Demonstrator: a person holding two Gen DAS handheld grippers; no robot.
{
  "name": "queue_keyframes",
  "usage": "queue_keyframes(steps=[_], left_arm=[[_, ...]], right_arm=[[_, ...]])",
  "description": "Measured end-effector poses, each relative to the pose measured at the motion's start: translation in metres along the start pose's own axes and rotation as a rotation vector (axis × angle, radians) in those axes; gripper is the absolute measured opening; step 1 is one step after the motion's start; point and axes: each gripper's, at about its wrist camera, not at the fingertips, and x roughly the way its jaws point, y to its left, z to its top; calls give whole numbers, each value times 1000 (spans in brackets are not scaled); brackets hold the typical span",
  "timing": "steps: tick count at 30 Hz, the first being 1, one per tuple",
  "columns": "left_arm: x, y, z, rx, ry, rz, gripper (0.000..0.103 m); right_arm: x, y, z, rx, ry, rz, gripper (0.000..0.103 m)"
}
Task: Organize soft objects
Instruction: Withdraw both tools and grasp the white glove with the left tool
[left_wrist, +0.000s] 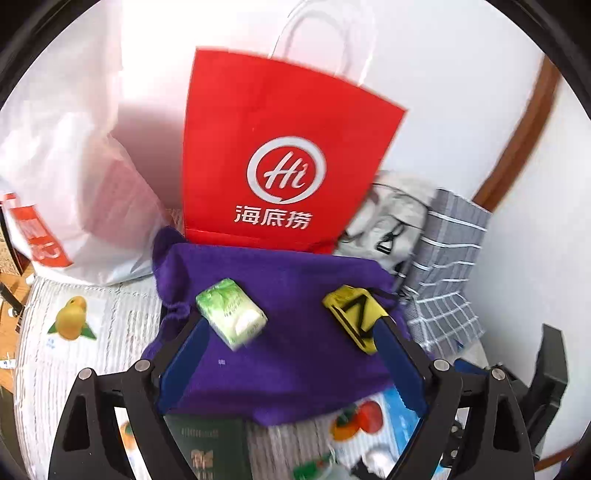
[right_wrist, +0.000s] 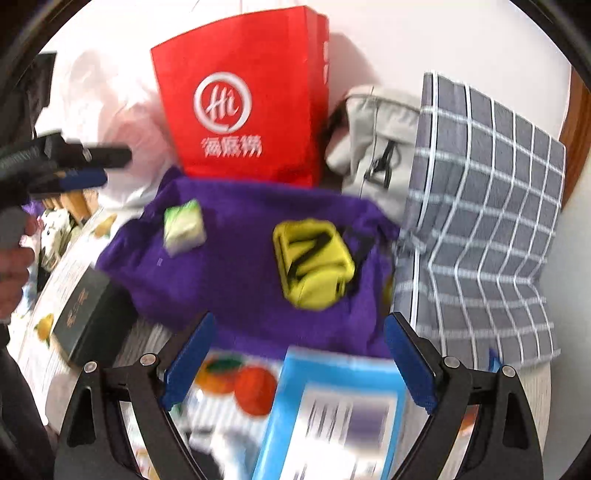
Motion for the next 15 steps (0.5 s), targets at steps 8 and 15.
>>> queue_keyframes(steps=[8,15], left_arm=[[-58,7,-78,-40,38,80,90],[-75,15,-165,-107,101,62,90]], right_arm=[[-54,10,-60,61,-23,9,92],[-85,18,-107,72,-33,-14,92]])
